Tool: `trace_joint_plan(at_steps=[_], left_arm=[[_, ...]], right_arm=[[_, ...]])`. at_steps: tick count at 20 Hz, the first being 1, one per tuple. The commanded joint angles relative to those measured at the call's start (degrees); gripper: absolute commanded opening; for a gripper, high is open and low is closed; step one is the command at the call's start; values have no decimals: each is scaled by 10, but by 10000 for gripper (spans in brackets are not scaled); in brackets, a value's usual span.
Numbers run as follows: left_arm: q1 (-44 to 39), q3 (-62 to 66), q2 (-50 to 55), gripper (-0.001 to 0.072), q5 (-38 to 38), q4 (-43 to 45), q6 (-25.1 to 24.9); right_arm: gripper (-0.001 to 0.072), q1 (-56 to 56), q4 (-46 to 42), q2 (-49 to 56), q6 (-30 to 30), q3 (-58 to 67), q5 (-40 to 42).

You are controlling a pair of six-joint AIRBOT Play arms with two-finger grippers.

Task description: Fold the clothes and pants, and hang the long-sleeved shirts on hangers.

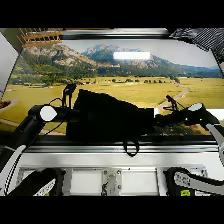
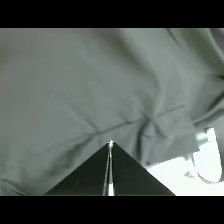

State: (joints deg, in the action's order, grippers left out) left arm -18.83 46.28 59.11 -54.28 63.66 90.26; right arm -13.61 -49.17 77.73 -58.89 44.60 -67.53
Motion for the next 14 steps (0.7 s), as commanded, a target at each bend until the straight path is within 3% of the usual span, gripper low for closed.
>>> trace_joint_plan(at_steps=[1,7,14], left_arm=[[-4,44,76,3,7,-38,-6],[-125,192,275,4,61,-38,-13],[-232,369,460,3,57,-80,-13]], right_arm=[[21,3,-153,-32,-108,96,-109],[21,19,-208,-79,-239,285,-267],[21,161,-248,-85,-309,412,-320]])
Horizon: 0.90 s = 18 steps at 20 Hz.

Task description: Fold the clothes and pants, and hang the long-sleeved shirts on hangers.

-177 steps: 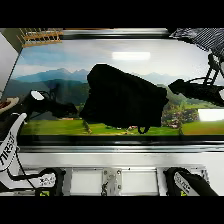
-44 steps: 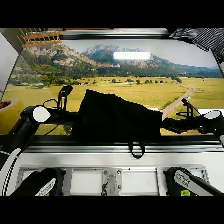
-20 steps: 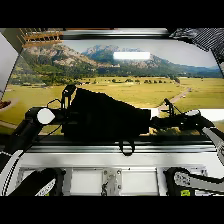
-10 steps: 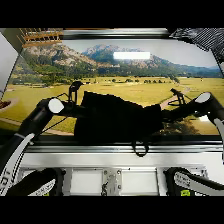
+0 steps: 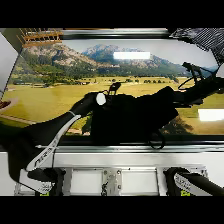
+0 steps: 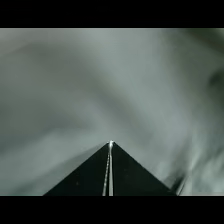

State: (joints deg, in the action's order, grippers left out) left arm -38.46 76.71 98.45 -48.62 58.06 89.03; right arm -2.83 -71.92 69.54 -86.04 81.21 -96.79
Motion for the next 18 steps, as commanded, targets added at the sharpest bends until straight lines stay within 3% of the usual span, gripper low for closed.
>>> trace_joint_plan(at_steps=[1,10,14,18], left_arm=[[-43,83,85,3,-4,-28,-1],[-39,150,134,4,-24,-27,25],[3,145,70,4,-25,-20,23],[69,60,-26,4,0,-20,21]], right_arm=[[21,71,-20,-3,-41,55,-27],[21,136,-20,-3,-71,79,-25],[21,136,-21,-1,-70,79,-24],[21,139,-20,-1,-71,79,-14]])
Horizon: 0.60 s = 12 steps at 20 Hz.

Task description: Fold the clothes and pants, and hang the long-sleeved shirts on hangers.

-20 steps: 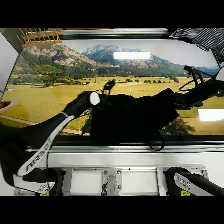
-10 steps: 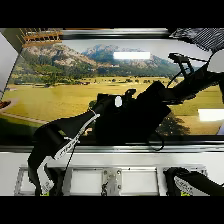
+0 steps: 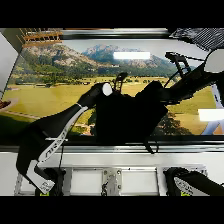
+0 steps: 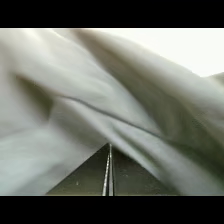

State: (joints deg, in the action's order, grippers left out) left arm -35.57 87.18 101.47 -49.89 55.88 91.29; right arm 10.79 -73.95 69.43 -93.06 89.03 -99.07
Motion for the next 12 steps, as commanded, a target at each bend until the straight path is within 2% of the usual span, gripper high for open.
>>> trace_joint_plan(at_steps=[1,6,12], left_arm=[[58,-68,-78,4,12,1,-7],[146,-172,-182,4,4,1,-37],[268,-222,-282,4,-8,1,-45]], right_arm=[[21,6,0,0,-1,1,14],[21,61,0,10,-21,1,49],[22,228,0,81,-97,0,132]])
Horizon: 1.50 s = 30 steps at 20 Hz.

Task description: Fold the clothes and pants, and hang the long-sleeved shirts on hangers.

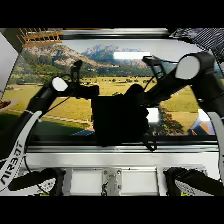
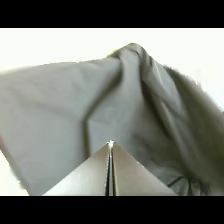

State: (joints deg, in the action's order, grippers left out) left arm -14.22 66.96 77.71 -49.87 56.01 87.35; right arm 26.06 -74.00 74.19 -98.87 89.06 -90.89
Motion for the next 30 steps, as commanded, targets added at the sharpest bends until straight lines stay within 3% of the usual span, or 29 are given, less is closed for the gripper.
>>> trace_joint_plan(at_steps=[1,4,5,6,7,8,11,14,18,19,20,23,26,30], left_arm=[[74,-20,-58,4,-14,0,-7],[130,-20,-96,4,-31,0,-21],[147,-20,-107,4,-38,0,-23],[165,-20,-118,4,-47,0,-29],[179,-20,-128,4,-57,0,-32],[193,-20,-137,4,-67,0,-32],[211,-20,-152,4,-104,0,-48],[198,-69,-180,4,-86,-1,-51],[154,-164,-220,4,-70,-1,-51],[140,-186,-229,4,-65,-1,-51],[127,-203,-234,4,-61,-2,-50],[96,-237,-244,4,-54,-2,-49],[79,-239,-234,4,-54,-3,-47],[74,-239,-213,4,-56,-7,-24]], right_arm=[[22,108,0,53,-50,0,75],[36,208,11,128,-57,0,174],[70,235,19,152,-57,0,211],[242,257,35,173,-46,0,250],[505,274,64,188,-8,0,290],[602,280,95,195,22,0,317],[601,250,106,175,87,0,295],[602,159,106,139,154,-22,224],[604,-1,107,83,184,-131,203],[705,-38,113,76,197,-159,203],[719,-78,124,75,207,-184,203],[720,-160,211,97,301,-240,205],[719,-174,294,152,393,-252,205],[717,-148,404,228,457,-252,216]])
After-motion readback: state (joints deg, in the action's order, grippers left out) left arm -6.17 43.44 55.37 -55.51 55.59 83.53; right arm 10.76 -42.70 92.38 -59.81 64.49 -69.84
